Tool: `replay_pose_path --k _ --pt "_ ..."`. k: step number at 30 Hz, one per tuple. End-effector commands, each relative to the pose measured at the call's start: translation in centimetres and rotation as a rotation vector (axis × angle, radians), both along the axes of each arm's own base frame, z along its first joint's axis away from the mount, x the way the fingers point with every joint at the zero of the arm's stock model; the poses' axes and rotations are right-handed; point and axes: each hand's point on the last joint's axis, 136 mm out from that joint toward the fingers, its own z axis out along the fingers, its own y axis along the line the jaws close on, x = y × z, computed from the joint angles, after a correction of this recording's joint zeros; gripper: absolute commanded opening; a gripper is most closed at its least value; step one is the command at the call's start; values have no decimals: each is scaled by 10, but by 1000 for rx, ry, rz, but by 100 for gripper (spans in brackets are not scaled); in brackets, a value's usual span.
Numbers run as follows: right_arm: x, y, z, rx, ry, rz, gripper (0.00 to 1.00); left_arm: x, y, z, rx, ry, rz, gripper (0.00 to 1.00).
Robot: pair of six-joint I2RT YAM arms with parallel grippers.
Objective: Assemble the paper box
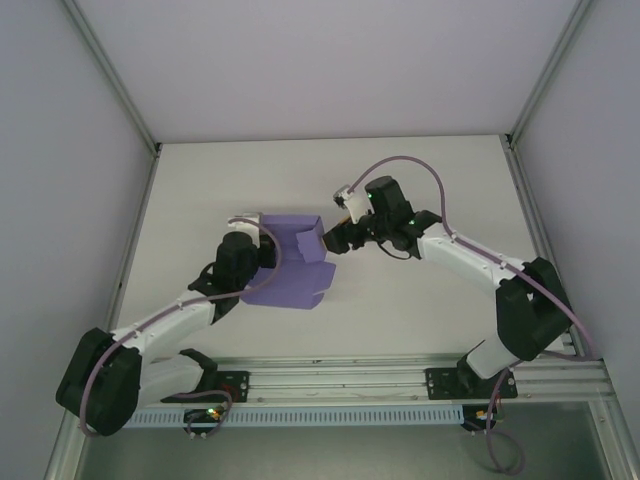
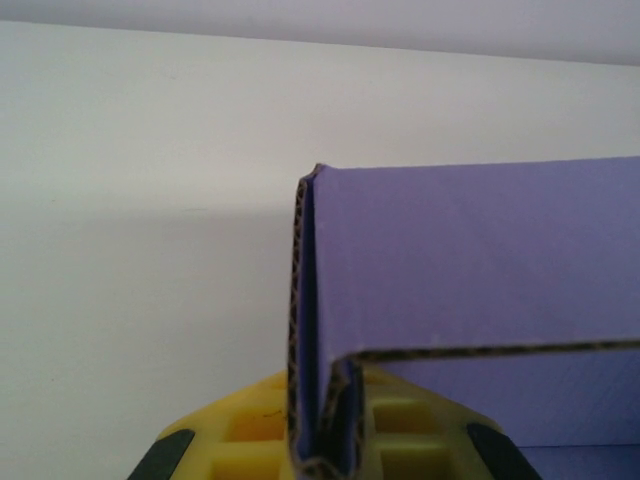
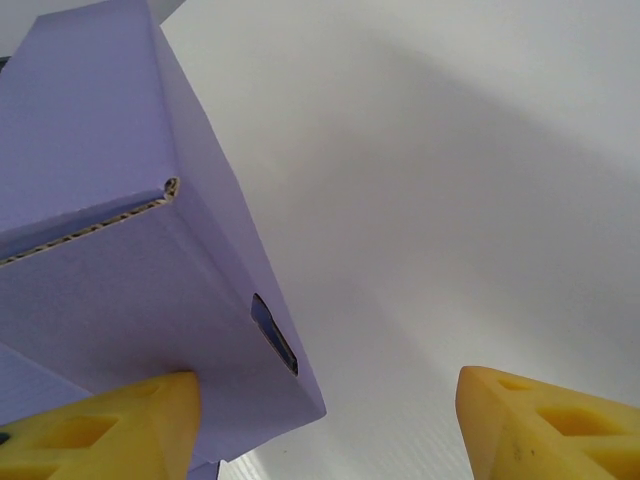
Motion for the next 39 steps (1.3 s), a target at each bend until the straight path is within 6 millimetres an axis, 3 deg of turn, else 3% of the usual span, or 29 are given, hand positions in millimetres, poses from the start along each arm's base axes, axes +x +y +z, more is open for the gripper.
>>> replay_pose_path --k 1,9,12,15,19,22,25,32,37,39 --pt "4 13 -1 4 -19 -4 68 1 -9 12 -48 -29 -21 0" --pt "-11 4 -11 -30 -22 -2 68 4 8 10 -10 -13 75 0" --pt "-27 3 -12 -33 -18 65 76 4 10 10 -6 -12 80 0" --pt "-35 3 -11 -26 -26 106 76 2 5 11 -9 -15 41 0" --pt "-26 6 -7 -42 -58 108 76 -1 -8 15 -19 -21 -33 0" --pt "-13 10 -2 -50 -85 96 67 -2 -10 17 -23 -23 -47 0" --pt "-3 16 3 -42 -93 92 65 -4 -13 16 -22 -22 -56 0" --pt "22 21 -10 -96 -91 -45 62 -4 -14 23 -22 -40 -35 0" --pt "38 17 -19 -154 -127 -182 44 -5 -16 27 -24 -50 -44 0" --pt "45 15 -20 -167 -148 -230 32 -6 -17 28 -25 -52 -46 0"
